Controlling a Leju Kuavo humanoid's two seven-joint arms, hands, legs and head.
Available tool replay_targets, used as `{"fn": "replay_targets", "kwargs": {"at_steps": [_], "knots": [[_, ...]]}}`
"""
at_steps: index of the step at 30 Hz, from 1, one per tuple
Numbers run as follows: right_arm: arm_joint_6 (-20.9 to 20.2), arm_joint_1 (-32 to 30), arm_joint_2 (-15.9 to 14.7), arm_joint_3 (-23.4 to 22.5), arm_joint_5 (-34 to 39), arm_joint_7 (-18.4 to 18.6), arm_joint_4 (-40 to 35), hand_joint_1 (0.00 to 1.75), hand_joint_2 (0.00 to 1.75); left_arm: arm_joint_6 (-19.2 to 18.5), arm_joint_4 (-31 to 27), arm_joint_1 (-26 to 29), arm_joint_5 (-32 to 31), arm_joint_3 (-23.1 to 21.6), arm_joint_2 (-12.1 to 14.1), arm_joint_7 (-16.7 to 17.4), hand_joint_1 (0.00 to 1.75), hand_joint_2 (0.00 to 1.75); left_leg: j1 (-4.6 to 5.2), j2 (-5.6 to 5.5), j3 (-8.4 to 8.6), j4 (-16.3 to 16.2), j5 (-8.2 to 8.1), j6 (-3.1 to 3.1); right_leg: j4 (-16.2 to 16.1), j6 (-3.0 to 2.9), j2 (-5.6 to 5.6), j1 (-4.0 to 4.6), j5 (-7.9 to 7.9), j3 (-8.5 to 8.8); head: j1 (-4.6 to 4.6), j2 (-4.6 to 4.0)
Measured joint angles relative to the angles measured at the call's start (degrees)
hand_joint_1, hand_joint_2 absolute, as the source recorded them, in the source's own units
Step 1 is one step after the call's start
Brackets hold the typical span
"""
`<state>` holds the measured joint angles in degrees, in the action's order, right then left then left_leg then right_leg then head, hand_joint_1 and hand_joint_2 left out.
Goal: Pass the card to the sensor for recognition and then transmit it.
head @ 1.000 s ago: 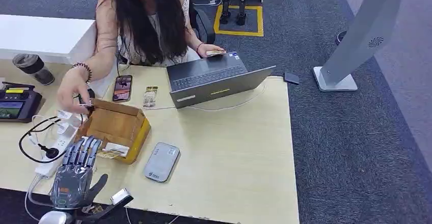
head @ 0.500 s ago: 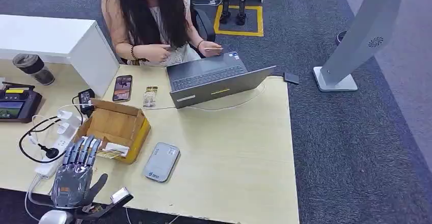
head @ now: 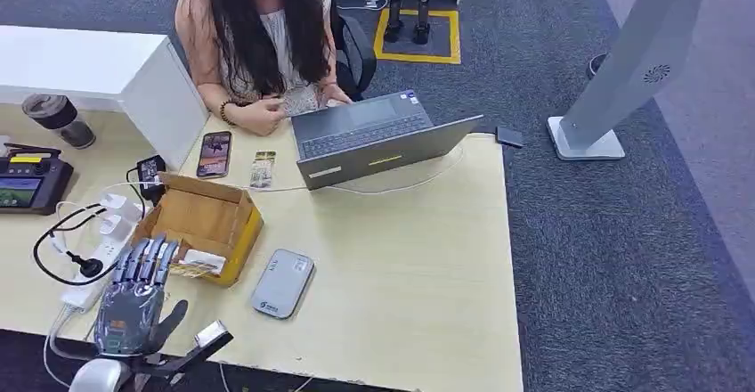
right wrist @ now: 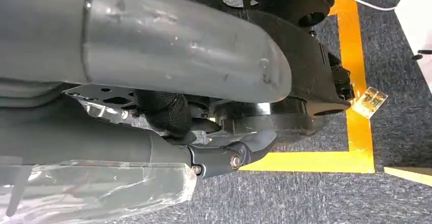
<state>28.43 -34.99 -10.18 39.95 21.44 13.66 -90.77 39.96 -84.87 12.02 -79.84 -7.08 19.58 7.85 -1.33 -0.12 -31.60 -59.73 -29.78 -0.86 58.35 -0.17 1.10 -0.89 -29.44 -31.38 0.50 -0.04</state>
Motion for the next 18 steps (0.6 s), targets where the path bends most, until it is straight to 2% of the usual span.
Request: {"fn": "replay_targets", "kwargs": {"at_steps": [8,18], "knots": [[0.0,0.06,-0.02,0.09,0.13,0.0,0.0,0.0,0.0,0.0,1.07,-0.79,-0.35,-0.02,-0.46,-0.2,0.0,1.75,0.0,0.0,0.0,0.0,0.0,0.0,-0.01,0.0,0.0,0.0,0.0,-0.01,0.0,0.0],[0.0,0.6,-0.52,1.05,0.61,-0.09,0.07,0.0,0.0,-0.39,5.75,-4.06,-1.07,-0.61,-1.55,-0.52,0.0,1.75,0.0,0.0,0.02,-0.01,0.01,0.0,0.0,0.0,0.0,0.0,0.01,-0.02,0.0,0.0]]}}
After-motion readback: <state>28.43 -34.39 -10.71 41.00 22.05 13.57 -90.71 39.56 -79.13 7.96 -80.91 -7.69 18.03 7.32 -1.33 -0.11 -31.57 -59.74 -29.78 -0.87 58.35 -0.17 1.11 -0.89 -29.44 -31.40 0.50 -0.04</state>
